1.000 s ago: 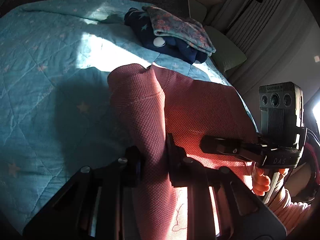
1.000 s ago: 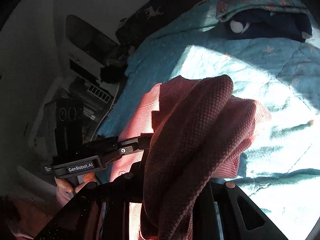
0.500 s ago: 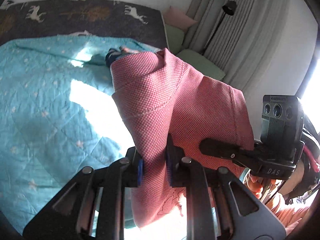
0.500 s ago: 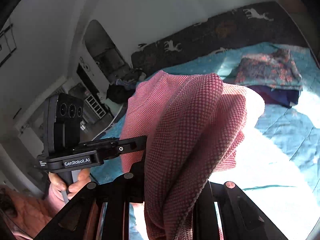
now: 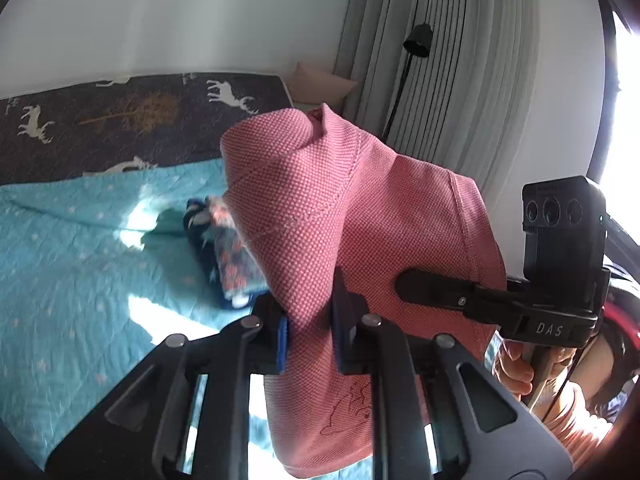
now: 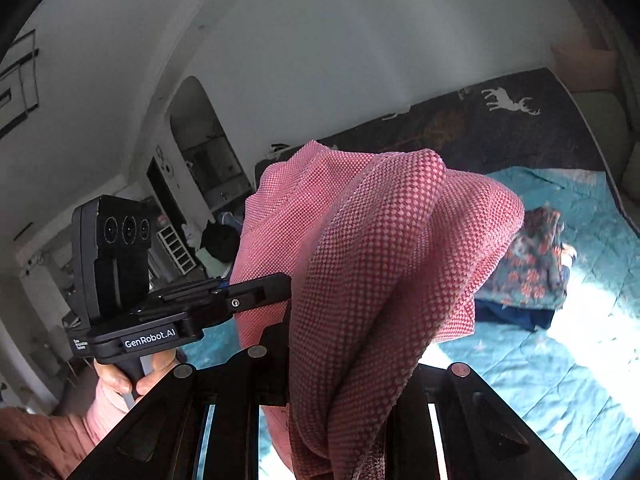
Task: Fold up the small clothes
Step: 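Carry the folded sweater with both grippers onto the clothes stack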
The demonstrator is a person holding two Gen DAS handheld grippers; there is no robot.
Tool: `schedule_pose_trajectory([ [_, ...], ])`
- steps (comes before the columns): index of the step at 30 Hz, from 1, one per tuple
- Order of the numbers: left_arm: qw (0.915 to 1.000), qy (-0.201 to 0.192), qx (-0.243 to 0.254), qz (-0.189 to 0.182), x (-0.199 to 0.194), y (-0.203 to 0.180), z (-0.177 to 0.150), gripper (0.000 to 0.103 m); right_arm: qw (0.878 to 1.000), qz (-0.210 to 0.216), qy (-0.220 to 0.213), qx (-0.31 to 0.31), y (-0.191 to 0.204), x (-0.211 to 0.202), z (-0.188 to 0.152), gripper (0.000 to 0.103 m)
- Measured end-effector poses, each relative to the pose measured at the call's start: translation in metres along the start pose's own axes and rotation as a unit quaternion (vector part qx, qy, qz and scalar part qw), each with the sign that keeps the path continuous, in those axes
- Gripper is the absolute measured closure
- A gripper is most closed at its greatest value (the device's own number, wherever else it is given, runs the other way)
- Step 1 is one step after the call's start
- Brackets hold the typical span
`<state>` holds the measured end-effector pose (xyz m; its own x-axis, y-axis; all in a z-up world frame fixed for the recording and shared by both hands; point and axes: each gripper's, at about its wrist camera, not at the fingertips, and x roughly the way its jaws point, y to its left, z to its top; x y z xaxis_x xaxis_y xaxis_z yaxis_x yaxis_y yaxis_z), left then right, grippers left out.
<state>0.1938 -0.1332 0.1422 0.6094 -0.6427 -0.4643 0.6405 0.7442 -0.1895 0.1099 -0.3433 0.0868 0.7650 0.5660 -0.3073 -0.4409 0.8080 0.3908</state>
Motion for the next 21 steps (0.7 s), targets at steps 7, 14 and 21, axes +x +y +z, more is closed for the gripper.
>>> schedule_pose_trajectory([
  [7,0.9970,-0.039,0.044,0.050,0.050,-0.007,0.076,0.084,0.999,-0.032,-0.021,0.013,-0.042,0.023,0.084,0.084],
  [14,0.9951,-0.023,0.055,0.079,0.122,0.015,0.118,0.084,0.998,-0.054,-0.021,0.040,-0.102,0.075,0.137,0.084],
  [21,0.9899,0.086,0.011,0.113,0.251,0.076,0.091,0.083,0.989,-0.086,0.047,0.114,-0.217,0.173,0.139,0.083],
])
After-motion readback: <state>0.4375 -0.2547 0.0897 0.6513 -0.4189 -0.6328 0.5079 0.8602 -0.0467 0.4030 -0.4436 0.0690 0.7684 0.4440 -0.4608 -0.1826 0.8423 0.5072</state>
